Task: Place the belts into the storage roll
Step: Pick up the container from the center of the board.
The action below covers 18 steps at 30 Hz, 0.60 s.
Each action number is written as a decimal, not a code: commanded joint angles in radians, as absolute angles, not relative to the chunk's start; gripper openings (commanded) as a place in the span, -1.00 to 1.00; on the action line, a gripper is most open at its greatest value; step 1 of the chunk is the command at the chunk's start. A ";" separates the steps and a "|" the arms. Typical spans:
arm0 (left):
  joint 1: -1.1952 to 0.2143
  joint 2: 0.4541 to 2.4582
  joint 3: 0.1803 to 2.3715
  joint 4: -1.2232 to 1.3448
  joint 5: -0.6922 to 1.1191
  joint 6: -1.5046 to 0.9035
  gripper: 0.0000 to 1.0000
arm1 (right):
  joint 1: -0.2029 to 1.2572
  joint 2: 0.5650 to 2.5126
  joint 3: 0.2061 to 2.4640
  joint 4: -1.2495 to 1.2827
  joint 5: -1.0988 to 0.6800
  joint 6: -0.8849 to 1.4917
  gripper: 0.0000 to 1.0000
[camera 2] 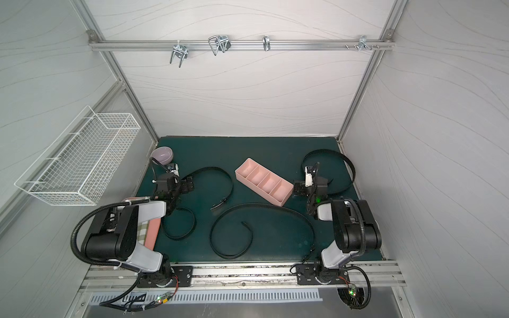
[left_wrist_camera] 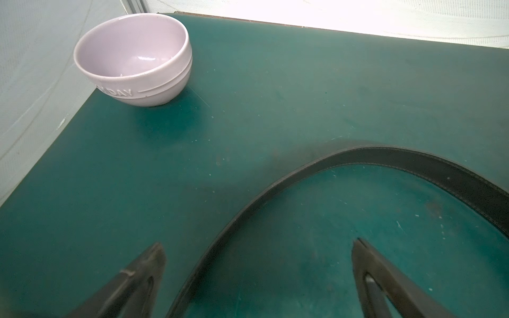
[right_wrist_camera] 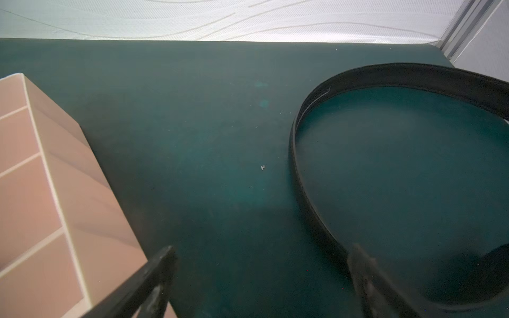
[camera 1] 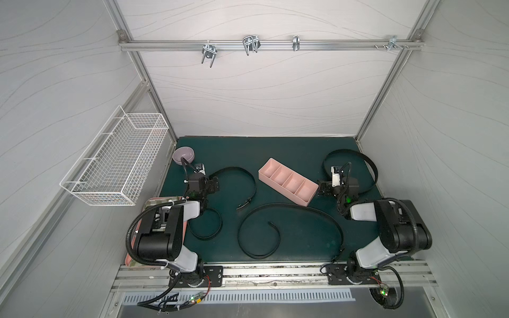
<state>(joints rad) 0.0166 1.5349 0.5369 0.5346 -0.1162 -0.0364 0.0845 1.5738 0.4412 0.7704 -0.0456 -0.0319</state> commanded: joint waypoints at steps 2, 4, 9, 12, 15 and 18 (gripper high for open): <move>0.012 1.543 0.587 0.534 -0.102 -0.013 0.99 | 0.082 1.580 0.449 0.799 -0.062 -0.043 0.98; 0.013 1.564 0.637 0.463 -0.092 -0.011 0.99 | 0.081 1.581 0.449 0.798 -0.065 -0.043 0.98; 0.034 1.835 1.050 -0.085 -0.415 -0.179 0.99 | 0.065 1.582 0.455 0.789 -0.078 -0.024 0.98; 0.055 2.252 1.624 -0.752 -0.536 -0.282 0.53 | 0.064 1.583 0.457 0.788 -0.078 -0.026 0.98; -0.047 2.356 1.737 -0.817 -0.749 -0.241 0.83 | 0.063 1.582 0.456 0.789 -0.080 -0.026 0.98; -0.088 2.258 1.583 -0.751 -1.081 -0.413 0.98 | 0.069 1.582 0.451 0.797 -0.049 -0.019 0.98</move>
<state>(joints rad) -0.0326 2.2841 1.6852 -0.4618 -0.7143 -0.2703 0.0696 1.5738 0.4412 0.7704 -0.0601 -0.0223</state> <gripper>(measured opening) 0.901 0.992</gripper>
